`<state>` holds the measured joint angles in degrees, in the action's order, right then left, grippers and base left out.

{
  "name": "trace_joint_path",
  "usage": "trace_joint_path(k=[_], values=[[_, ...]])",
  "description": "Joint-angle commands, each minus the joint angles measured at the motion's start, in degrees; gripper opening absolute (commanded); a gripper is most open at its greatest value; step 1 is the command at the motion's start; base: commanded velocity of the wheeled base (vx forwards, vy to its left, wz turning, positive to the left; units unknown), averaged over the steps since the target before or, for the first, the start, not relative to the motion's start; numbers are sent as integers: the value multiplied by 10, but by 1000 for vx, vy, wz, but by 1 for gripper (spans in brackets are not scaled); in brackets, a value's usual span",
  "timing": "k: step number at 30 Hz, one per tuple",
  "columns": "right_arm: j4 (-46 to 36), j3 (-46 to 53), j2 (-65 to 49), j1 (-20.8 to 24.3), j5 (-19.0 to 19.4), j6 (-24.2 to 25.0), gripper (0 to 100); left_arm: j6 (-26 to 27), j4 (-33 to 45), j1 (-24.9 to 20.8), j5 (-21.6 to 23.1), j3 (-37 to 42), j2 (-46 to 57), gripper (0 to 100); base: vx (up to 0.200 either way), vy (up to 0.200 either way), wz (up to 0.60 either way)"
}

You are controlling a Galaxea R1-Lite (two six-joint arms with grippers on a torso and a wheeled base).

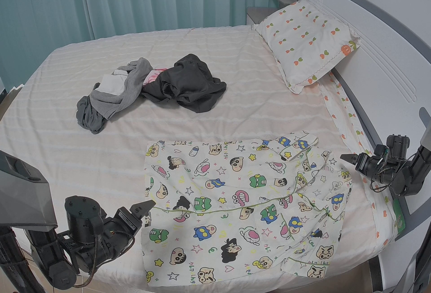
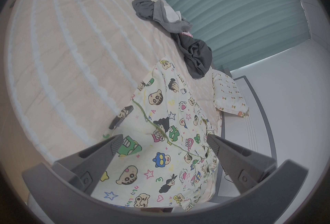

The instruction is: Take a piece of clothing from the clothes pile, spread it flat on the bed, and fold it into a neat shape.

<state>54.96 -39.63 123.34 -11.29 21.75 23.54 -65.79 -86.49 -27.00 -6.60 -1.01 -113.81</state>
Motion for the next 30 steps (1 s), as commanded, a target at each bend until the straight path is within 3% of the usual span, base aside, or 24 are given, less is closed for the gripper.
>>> trace_joint_path(k=[1,7,13,17,23,30], values=[[-7,-1,-21,15,-1,0,100,-15,0,-9,-1,7,-9,100,0,0,0],[-25,22,-33,26,-5,0,100,-33,0,-17,2,7,-12,100,-33,0,0],[-21,69,-33,-8,7,-10,100,-38,0,-19,0,7,-8,100,-200,0,0],[-24,87,-28,-10,9,-36,100,-39,0,-19,-1,7,-8,100,-200,0,0],[-24,134,-10,-8,20,-114,100,-39,0,-19,-1,7,-8,100,-200,0,0],[-24,135,14,-7,48,-116,100,-38,0,-22,-1,7,-11,100,-114,0,0]])
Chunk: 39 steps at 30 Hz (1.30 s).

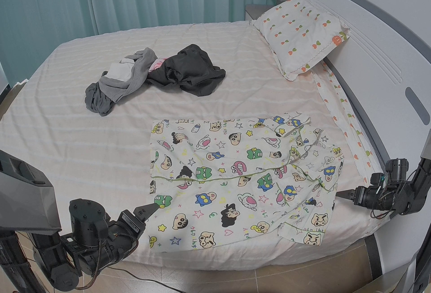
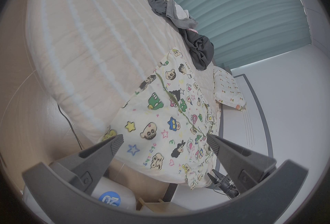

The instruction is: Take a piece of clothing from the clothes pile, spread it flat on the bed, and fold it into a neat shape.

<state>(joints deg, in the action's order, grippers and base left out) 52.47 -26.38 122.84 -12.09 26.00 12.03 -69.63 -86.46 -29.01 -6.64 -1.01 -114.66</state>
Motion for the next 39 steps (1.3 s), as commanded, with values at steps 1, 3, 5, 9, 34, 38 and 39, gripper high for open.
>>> trace_joint_path(k=[1,3,5,9,34,38,39], values=[[0,0,20,3,25,0,100,0,0,-3,-1,7,-5,100,0,0,0],[0,-3,22,5,32,1,100,1,0,-3,0,7,-6,100,0,0,0],[0,-17,33,13,34,3,100,2,0,-3,0,7,-6,100,0,0,0],[-1,-30,38,21,37,3,100,3,-1,-3,1,7,-6,100,0,0,0],[-2,-32,57,133,32,19,0,5,-3,-3,-2,6,-30,100,0,0,0],[-5,-30,54,137,21,19,0,5,-3,-3,-3,7,-30,100,0,0,0],[-9,-25,50,136,14,19,0,5,-3,-3,-3,6,-30,100,0,0,0]])
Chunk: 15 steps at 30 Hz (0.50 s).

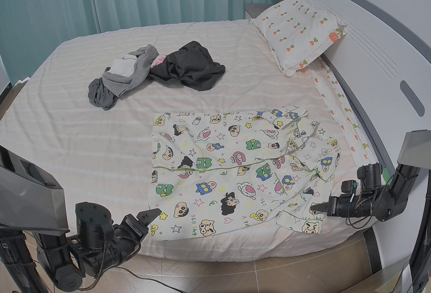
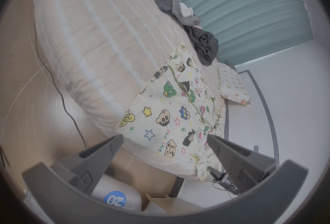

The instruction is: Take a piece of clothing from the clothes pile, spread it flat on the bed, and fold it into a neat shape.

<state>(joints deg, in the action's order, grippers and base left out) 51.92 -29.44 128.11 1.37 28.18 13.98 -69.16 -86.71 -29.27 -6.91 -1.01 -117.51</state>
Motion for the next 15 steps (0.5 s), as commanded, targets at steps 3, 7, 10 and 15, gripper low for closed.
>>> trace_joint_path(k=[3,7,10,15], values=[[-4,11,-3,-4,-16,-1,0,0,0,0,0,6,-4,100,0,0,0],[-2,23,-19,-29,-17,-7,0,1,0,0,-4,6,-14,100,0,0,0],[-5,30,-34,-47,-17,-11,0,2,0,0,-7,6,-15,100,0,0,0],[-6,50,-39,-65,-17,-56,0,5,0,0,-6,5,-31,100,0,0,0]])
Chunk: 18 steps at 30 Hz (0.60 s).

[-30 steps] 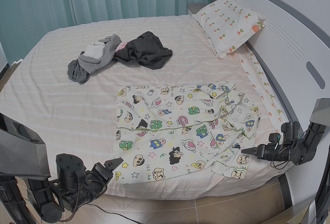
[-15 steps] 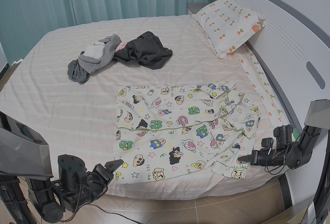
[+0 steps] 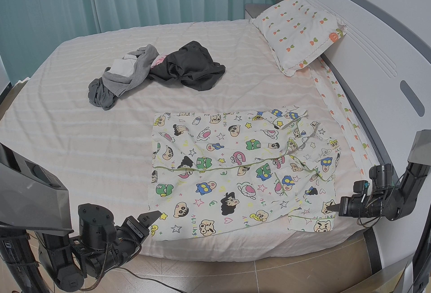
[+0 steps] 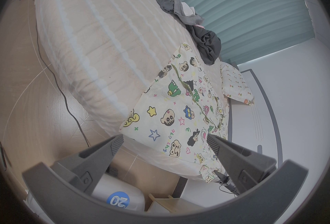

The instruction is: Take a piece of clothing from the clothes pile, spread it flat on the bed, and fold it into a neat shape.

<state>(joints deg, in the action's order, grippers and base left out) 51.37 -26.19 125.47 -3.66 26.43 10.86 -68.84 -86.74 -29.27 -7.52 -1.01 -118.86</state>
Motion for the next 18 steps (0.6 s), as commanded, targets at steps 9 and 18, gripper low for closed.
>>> trace_joint_path(k=[9,18], values=[[-47,32,-21,-38,0,-109,0,10,0,1,3,0,-46,100,0,0,0],[-87,28,-19,-63,0,-173,0,67,1,83,6,-45,-47,100,0,0,0]])
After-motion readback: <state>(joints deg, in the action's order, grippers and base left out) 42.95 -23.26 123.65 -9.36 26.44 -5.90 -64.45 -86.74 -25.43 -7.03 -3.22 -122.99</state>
